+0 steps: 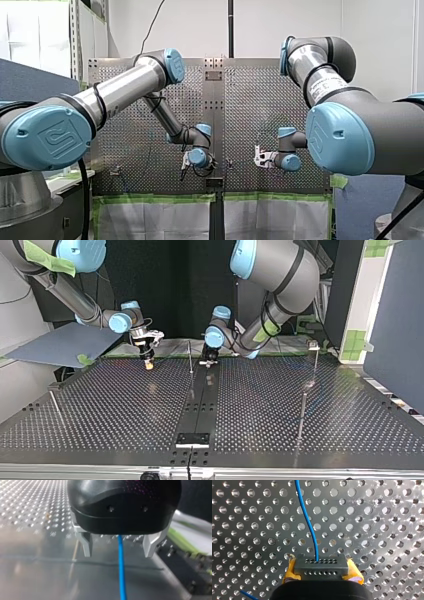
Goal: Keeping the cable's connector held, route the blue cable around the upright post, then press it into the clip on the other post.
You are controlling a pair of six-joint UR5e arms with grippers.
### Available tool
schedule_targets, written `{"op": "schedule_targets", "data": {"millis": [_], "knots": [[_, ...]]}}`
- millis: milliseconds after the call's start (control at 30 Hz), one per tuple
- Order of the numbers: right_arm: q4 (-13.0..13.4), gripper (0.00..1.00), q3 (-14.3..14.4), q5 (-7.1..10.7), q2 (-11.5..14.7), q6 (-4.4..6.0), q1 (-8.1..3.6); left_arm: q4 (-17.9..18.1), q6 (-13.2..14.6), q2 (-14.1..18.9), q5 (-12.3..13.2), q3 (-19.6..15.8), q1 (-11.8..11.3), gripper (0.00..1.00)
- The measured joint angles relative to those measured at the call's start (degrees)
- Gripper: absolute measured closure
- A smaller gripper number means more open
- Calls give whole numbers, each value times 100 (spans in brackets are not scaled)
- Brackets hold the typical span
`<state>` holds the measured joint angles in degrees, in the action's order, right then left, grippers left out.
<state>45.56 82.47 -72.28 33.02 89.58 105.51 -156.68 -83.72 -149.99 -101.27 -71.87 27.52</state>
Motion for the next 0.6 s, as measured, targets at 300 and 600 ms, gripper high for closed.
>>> {"op": "schedule_targets", "data": {"millis": [300,600], "knots": [[-19,100,0,3,0,-1,-3,-442,41,6,231,-6,179,0],[-28,100,2,2,0,-25,-9,-690,12,216,252,-257,299,0]]}}
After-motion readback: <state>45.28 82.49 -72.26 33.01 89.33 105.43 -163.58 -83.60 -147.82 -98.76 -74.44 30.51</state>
